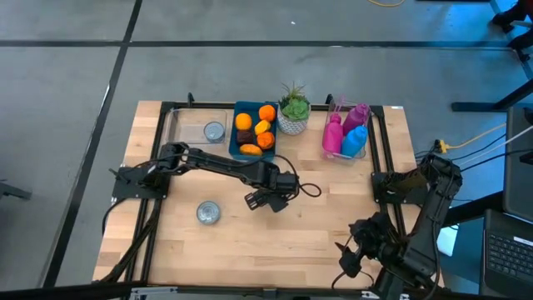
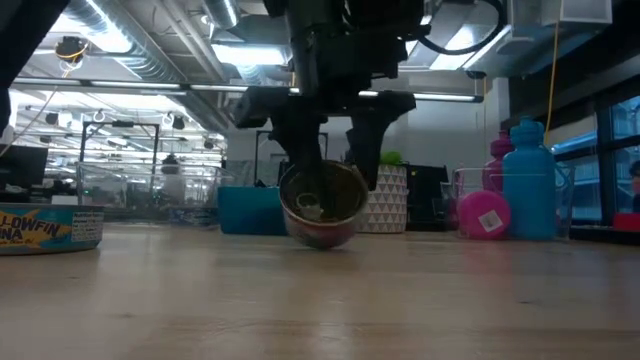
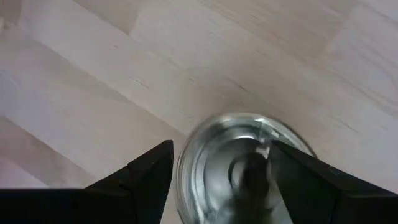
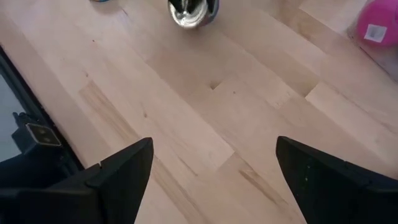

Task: Pick & Place Food Item
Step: Stack the blue and pink tuna can on top of the blue tuna can into the left transparent bin

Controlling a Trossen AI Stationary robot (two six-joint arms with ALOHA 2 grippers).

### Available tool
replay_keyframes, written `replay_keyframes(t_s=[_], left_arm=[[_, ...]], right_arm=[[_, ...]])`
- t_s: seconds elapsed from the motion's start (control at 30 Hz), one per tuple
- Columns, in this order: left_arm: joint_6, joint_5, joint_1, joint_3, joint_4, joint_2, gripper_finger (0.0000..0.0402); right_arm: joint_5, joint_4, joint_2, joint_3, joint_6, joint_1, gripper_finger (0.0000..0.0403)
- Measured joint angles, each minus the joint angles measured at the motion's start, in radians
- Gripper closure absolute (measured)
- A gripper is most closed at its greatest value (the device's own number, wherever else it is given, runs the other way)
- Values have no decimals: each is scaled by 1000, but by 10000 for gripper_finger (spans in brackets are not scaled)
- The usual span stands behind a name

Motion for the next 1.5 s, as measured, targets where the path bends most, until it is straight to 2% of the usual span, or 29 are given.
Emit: replay_keyframes(t_s=[0.37, 0.67, 0.87, 1.03, 1.5], left_arm=[[-36, -9, 0, 0, -8, 5, 146], [-83, -168, 25, 0, 14, 5, 146], [-42, -286, 25, 0, 14, 5, 146], [-124, -169, 42, 1, -17, 24, 146], [-298, -146, -72, 1, -62, 25, 186]], right_arm=[[9, 15, 0, 0, 1, 3, 62], [26, 15, 0, 0, 20, 3, 62], [26, 15, 0, 0, 25, 3, 62], [25, 15, 0, 0, 26, 3, 62], [23, 15, 0, 0, 22, 3, 62]])
